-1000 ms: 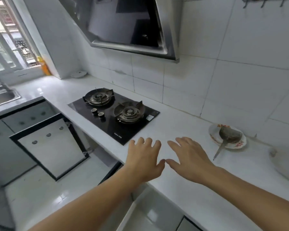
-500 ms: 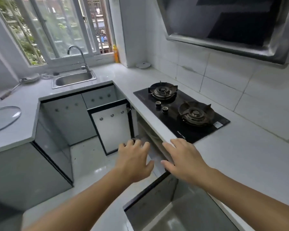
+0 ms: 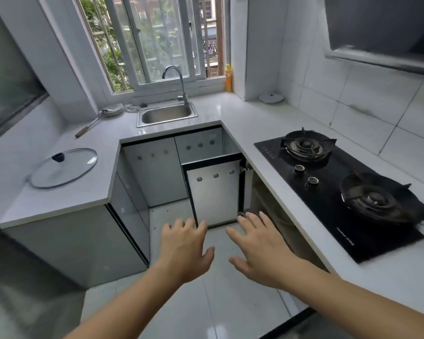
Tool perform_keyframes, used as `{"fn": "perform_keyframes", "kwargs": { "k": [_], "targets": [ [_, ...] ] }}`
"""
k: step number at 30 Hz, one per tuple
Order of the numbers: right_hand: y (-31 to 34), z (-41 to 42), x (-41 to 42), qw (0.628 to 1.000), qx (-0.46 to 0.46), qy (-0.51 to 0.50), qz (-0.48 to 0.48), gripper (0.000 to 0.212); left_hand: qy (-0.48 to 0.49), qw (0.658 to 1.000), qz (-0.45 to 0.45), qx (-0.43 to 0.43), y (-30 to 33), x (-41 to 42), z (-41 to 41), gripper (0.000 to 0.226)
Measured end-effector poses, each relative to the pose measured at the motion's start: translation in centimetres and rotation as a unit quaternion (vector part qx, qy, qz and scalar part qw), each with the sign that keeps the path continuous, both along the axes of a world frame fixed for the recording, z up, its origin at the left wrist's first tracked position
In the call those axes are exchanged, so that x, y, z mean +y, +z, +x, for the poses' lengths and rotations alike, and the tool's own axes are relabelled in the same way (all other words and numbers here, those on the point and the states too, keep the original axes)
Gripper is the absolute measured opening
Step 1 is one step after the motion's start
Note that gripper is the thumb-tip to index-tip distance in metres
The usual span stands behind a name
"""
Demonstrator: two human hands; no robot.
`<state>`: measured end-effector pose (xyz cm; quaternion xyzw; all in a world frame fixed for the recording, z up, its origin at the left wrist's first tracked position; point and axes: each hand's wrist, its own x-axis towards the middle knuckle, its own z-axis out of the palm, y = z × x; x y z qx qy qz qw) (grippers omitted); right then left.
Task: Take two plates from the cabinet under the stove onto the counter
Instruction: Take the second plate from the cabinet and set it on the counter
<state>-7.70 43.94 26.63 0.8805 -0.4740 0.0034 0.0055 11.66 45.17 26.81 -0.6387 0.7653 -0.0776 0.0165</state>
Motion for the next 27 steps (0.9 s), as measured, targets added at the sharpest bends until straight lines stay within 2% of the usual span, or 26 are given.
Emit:
{"fn": "perform_keyframes", "kwargs": {
  "k": [7, 16, 21, 27],
  "targets": [
    [-1.6, 6.5, -4.3, 0.999, 0.002, -0.041, 0.03, 0.066, -0.03, 0.999, 0.023, 0.013, -1.9, -5.6, 6.7, 0.058],
    [-2.6, 13.1, -8.6, 0.978, -0.048, -0.182, 0.09, 0.063, -0.121, 0.99, 0.065, 0.007, -4.0, -14.1, 14.8, 0.052],
    [-3.1, 12.4, -11.0, 0.953, -0.091, -0.269, 0.107, 0.056, -0.189, 0.979, 0.079, 0.005, -4.8, -19.2, 12.8, 0.05],
    [-6.1, 9.1, -15.4, 0.915, -0.141, -0.355, 0.131, 0.061, -0.264, 0.96, 0.094, 0.011, -6.4, -26.3, 7.0, 0.053]
  ]
}}
